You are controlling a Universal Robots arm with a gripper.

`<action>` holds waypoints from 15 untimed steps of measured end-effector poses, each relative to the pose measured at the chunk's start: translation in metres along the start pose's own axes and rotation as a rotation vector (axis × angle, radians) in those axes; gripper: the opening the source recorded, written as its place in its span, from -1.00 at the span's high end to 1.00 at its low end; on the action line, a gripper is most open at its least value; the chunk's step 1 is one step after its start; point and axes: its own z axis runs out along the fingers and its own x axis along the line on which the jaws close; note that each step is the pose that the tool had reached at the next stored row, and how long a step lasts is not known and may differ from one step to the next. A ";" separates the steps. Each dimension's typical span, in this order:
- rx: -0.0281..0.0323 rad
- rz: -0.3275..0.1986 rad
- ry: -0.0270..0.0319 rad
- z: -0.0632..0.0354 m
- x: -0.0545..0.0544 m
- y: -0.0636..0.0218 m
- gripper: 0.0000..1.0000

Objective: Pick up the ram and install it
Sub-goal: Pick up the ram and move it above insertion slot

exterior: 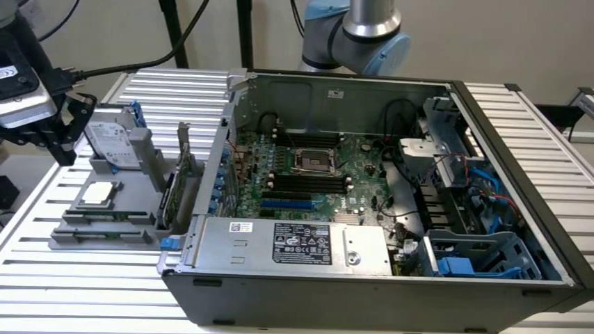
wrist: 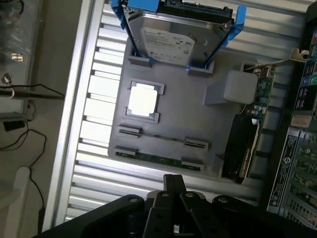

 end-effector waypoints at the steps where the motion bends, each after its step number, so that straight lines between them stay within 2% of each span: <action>1: 0.0003 -0.018 0.0001 0.0002 0.000 0.0000 0.79; 15: 0.0042 -0.272 0.0025 0.0020 0.000 0.0000 0.79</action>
